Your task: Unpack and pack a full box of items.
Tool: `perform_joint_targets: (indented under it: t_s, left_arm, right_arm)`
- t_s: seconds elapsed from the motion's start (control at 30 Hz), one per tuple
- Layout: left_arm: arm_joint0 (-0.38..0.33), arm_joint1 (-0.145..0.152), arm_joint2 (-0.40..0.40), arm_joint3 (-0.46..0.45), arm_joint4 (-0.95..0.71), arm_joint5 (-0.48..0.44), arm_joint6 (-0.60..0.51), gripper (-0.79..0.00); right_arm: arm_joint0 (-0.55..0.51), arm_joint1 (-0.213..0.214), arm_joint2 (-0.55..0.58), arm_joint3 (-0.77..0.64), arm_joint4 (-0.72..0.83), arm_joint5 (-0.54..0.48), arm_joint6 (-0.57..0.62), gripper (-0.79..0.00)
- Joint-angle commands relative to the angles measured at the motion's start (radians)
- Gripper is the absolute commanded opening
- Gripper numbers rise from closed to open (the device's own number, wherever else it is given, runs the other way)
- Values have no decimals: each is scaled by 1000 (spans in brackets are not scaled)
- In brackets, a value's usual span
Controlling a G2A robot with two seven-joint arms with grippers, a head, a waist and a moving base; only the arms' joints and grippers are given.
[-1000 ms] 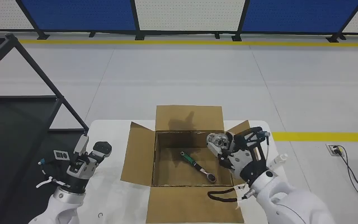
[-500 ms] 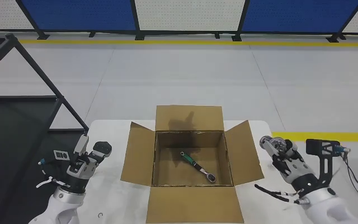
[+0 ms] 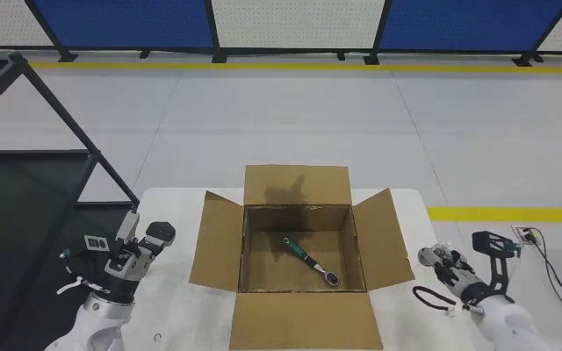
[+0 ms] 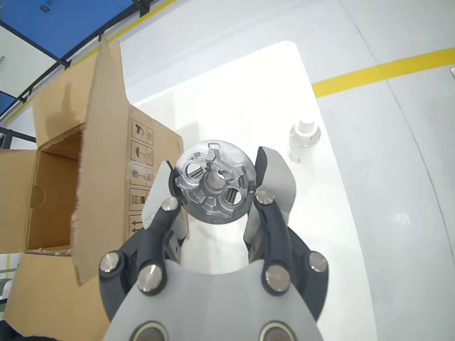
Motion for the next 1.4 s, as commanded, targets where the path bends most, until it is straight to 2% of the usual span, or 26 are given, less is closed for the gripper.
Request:
perform_joint_targets:
  t_s: [0.0,0.4,0.73,1.2,1.23,1.33,1.37]
  left_arm:
    - [0,0,0,0,0,0,0,0]
    - [0,0,0,0,0,0,0,0]
    - [0,0,0,0,0,0,0,0]
    - [0,0,0,0,0,0,0,0]
    - [0,0,0,0,0,0,0,0]
    - [0,0,0,0,0,0,0,0]
    - [0,0,0,0,0,0,0,0]
  right_arm:
    - [13,2,-14,43,0,-13,6,-785]
    - [119,10,-97,270,-37,16,3,-785]
    - [170,15,-150,373,-84,28,-7,-785]
    - [232,21,-185,500,-75,33,-26,-785]
    - [234,21,-186,501,-74,33,-27,-751]
    - [231,23,-188,499,-72,34,-30,-520]
    - [229,23,-188,497,-71,35,-30,-480]
